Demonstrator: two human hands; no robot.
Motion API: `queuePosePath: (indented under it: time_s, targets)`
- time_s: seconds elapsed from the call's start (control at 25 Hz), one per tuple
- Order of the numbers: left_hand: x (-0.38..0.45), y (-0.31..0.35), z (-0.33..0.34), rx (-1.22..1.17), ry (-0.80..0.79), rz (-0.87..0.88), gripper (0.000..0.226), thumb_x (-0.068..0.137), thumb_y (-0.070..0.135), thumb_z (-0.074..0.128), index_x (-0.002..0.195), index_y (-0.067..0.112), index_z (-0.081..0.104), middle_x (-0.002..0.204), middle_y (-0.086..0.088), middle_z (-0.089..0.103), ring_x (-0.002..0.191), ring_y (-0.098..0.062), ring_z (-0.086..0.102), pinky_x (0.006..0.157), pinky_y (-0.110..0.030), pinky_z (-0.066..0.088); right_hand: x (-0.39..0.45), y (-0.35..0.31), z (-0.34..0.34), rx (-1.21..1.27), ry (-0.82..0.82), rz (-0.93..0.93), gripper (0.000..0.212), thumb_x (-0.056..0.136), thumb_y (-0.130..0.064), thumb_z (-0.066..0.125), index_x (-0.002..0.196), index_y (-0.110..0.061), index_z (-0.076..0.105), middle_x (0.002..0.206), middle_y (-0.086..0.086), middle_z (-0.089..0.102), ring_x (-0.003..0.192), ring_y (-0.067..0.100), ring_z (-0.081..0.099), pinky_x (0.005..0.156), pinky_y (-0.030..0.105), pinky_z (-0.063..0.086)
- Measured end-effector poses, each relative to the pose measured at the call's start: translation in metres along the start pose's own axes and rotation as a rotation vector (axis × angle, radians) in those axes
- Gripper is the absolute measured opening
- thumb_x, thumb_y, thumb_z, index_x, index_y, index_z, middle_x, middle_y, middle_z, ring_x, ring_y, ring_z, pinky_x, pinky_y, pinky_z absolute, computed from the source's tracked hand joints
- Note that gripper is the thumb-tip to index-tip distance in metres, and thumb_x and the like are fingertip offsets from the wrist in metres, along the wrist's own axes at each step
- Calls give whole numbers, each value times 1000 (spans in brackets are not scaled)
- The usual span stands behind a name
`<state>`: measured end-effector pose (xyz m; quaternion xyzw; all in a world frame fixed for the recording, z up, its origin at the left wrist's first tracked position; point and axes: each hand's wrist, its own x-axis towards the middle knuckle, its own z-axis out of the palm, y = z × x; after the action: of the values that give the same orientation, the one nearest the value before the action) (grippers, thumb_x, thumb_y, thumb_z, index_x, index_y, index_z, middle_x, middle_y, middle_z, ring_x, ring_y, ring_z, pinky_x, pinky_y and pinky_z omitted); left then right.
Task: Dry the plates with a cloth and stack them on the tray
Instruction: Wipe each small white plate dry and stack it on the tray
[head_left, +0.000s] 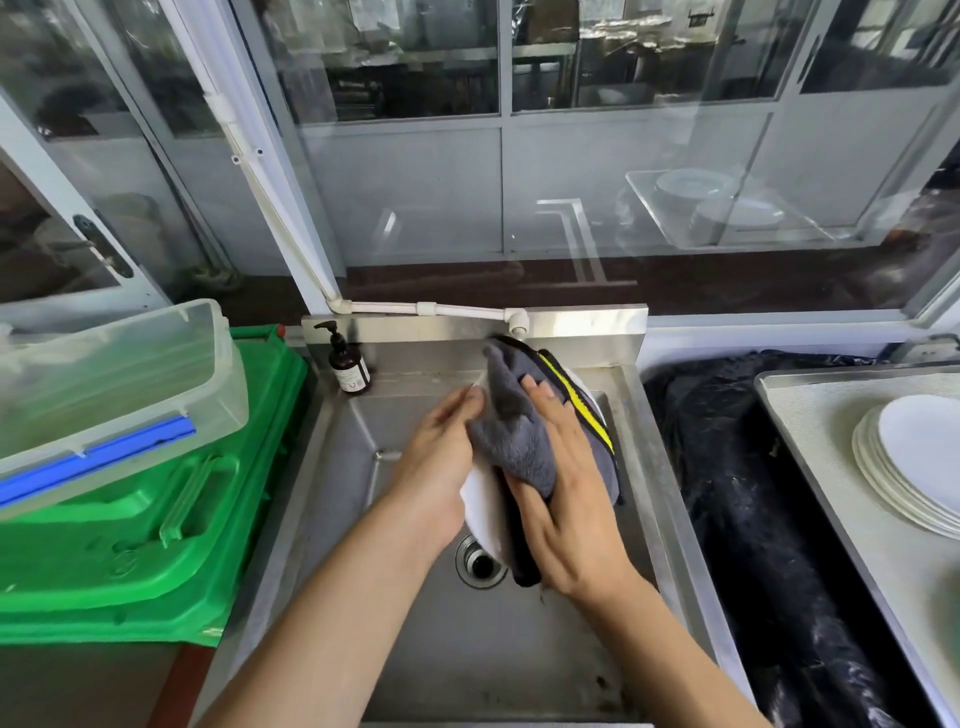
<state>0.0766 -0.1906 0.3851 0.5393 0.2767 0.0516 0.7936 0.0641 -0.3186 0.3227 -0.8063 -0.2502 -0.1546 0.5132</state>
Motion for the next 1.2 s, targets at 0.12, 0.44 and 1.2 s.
queuePosePath:
  time_s: [0.12,0.44,1.2]
  targets:
    - [2,-2,-6,-33,39,-81,14,95,17,67,82,19,72,70,1,77,68,-15,73,64,-24,58,-37,-1,2,14,-101,-76,60,104,-35,46,156,-8,35,166,-5,30,155,18,27,125,48,20]
    - [1,3,-1,-38,13,-106,8,94,16,68,88,19,72,79,0,77,75,-17,73,69,-27,58,0,2,2,-24,16,106,63,101,-21,52,160,-16,31,168,-7,25,156,9,19,126,46,19]
    - [-7,1,-6,-52,-76,-61,23,96,20,65,118,14,68,121,-11,72,118,-30,65,106,-47,48,-17,30,1,70,154,253,60,97,-43,43,155,-28,39,157,-12,46,147,10,39,119,31,33]
